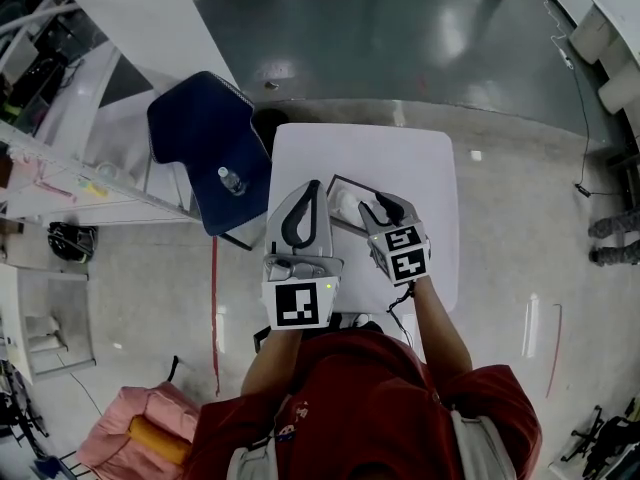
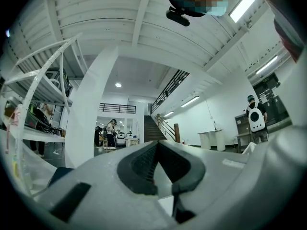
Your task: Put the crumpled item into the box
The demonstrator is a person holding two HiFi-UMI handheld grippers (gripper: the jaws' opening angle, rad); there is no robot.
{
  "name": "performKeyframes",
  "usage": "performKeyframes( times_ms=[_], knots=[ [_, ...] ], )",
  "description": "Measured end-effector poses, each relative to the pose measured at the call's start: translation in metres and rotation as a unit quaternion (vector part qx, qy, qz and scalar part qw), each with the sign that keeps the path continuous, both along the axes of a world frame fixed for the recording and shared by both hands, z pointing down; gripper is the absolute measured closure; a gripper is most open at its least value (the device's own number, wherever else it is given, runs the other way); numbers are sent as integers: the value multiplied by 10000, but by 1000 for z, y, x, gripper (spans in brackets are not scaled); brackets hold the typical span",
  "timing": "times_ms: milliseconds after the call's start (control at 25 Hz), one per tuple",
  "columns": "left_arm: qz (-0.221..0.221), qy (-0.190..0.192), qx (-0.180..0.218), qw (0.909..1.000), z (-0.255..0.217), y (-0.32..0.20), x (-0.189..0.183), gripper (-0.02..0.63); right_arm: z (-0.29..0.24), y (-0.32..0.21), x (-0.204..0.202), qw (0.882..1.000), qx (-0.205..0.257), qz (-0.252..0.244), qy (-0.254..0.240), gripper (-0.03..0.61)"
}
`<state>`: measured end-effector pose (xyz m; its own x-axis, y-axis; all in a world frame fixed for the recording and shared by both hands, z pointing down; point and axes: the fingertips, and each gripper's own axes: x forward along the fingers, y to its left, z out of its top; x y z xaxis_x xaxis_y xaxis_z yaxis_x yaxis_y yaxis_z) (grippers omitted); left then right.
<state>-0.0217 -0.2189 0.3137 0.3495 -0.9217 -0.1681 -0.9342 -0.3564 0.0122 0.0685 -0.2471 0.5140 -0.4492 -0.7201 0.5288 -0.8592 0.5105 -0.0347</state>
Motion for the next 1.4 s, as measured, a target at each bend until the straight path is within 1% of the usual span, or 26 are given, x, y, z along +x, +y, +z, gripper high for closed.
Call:
performKeyframes(
  times_ms=[240,400,600,720,920,1040,1200,1320,1400],
  knots=[
    [38,-4,2,10000,1,5,6,611,-51,7,5,9979,552,40,-344,434],
    [54,-4,34,10000,-2,5,10,611,-86,12,14,9930,1058,194,-481,434],
    [78,-14,111,9999,-5,10,18,611,-130,25,25,9801,1787,371,-786,434],
    [86,4,66,9999,-4,10,18,611,-148,31,27,9734,2046,399,-956,434],
    [101,2,126,9999,-9,11,18,611,-172,38,33,9597,2549,597,-1022,436],
    [115,-11,135,9998,-8,12,18,611,-180,41,34,9541,2712,641,-1095,436],
    [122,9,141,9998,-9,13,18,611,-185,43,36,9495,2858,723,-1069,440],
    [142,-4,160,9998,-10,14,18,611,-186,43,36,9488,2890,727,-1047,442],
    [143,-12,156,9998,-11,14,19,611,-185,43,34,9505,2853,686,-1023,451]
  ],
)
